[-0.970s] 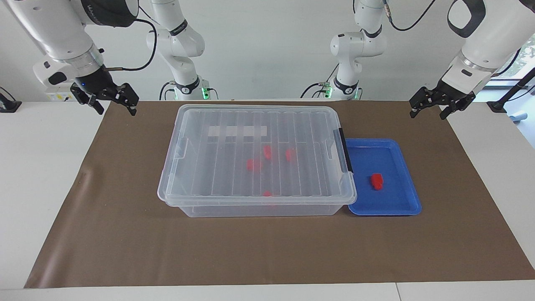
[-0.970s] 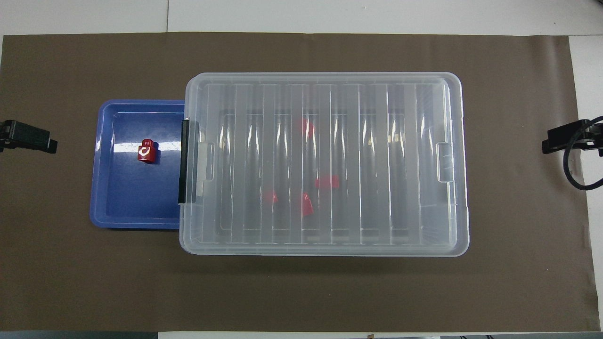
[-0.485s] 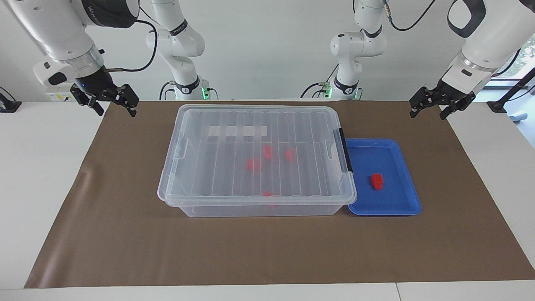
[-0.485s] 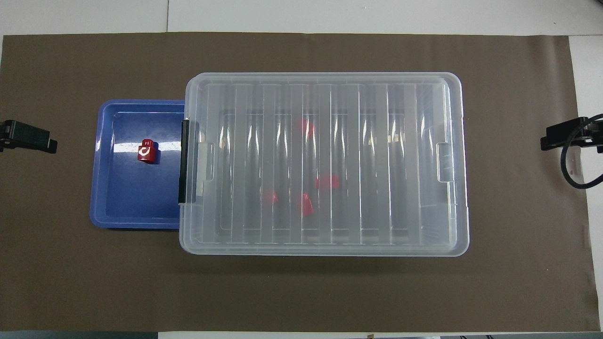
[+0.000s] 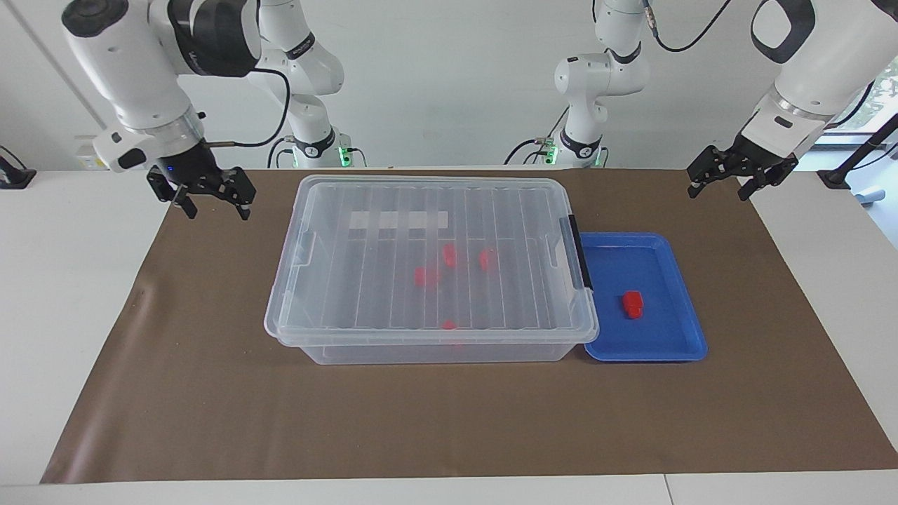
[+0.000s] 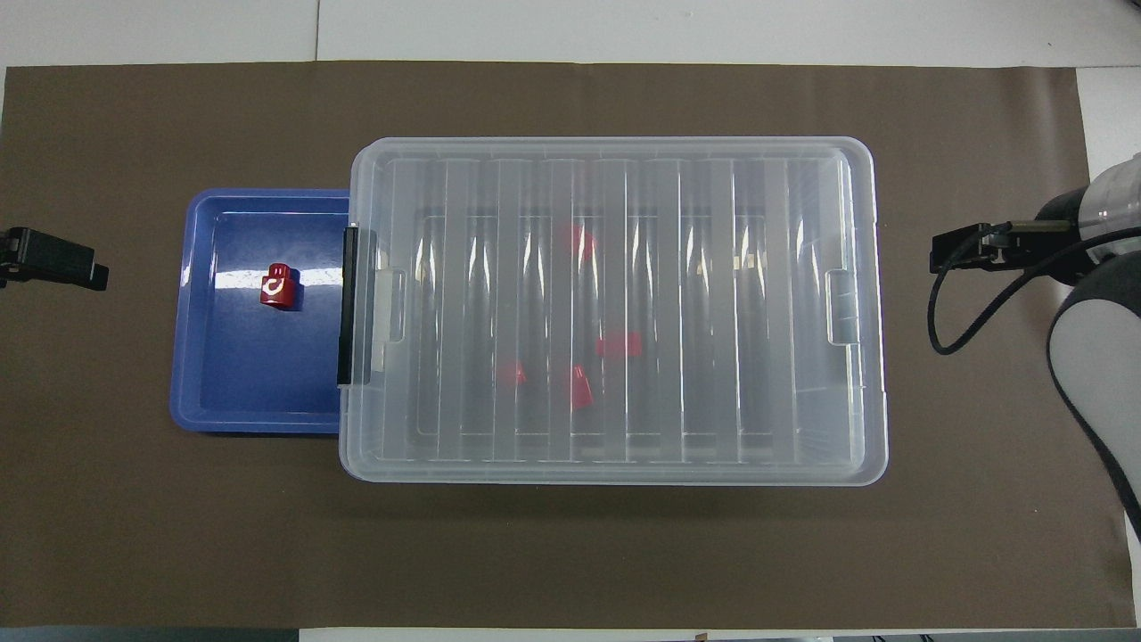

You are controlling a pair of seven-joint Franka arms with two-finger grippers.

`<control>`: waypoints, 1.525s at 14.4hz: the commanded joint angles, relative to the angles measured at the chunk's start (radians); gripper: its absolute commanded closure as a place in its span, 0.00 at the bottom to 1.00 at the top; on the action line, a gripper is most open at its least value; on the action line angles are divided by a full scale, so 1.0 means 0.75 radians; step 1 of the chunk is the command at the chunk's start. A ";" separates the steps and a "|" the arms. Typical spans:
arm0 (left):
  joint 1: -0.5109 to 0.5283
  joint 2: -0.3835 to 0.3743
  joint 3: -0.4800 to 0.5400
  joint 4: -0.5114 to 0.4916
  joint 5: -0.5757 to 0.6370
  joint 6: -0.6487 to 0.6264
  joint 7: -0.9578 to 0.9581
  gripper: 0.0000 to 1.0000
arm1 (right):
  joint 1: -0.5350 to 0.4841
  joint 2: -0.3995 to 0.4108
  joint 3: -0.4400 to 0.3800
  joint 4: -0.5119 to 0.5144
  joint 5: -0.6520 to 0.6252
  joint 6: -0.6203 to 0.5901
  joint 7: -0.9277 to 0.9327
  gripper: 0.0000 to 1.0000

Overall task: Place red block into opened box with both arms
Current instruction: 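Reach the right gripper to the lid edge and push it sideways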

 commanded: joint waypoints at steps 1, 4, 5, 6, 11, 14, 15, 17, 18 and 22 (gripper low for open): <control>0.002 -0.033 0.001 -0.036 -0.023 -0.007 0.018 0.00 | 0.014 0.020 0.006 -0.059 0.009 0.087 0.068 0.00; 0.002 -0.033 0.001 -0.036 -0.023 -0.007 0.020 0.00 | 0.047 0.029 0.006 -0.144 0.009 0.181 0.081 0.00; 0.002 -0.033 0.001 -0.036 -0.023 -0.007 0.018 0.00 | 0.047 0.026 0.006 -0.171 0.011 0.205 0.081 0.00; 0.002 -0.033 0.001 -0.036 -0.023 -0.007 0.018 0.00 | 0.049 0.026 0.006 -0.187 0.009 0.218 0.079 0.00; 0.002 -0.033 0.001 -0.036 -0.023 -0.007 0.018 0.00 | 0.051 0.020 0.008 -0.265 0.009 0.281 0.069 0.00; 0.002 -0.033 0.001 -0.036 -0.023 -0.007 0.018 0.00 | 0.039 0.012 0.006 -0.290 0.009 0.289 0.063 0.00; 0.002 -0.033 0.001 -0.036 -0.023 -0.007 0.020 0.00 | 0.033 0.010 0.006 -0.292 0.009 0.287 0.046 0.00; 0.002 -0.033 0.001 -0.036 -0.023 -0.007 0.020 0.00 | 0.024 0.008 0.002 -0.296 0.009 0.287 0.003 0.00; 0.002 -0.033 0.001 -0.036 -0.023 -0.007 0.018 0.00 | 0.000 0.008 0.002 -0.298 0.009 0.289 -0.019 0.00; -0.005 -0.041 -0.001 -0.058 -0.023 0.003 0.014 0.00 | -0.074 0.008 0.002 -0.298 0.007 0.294 -0.168 0.00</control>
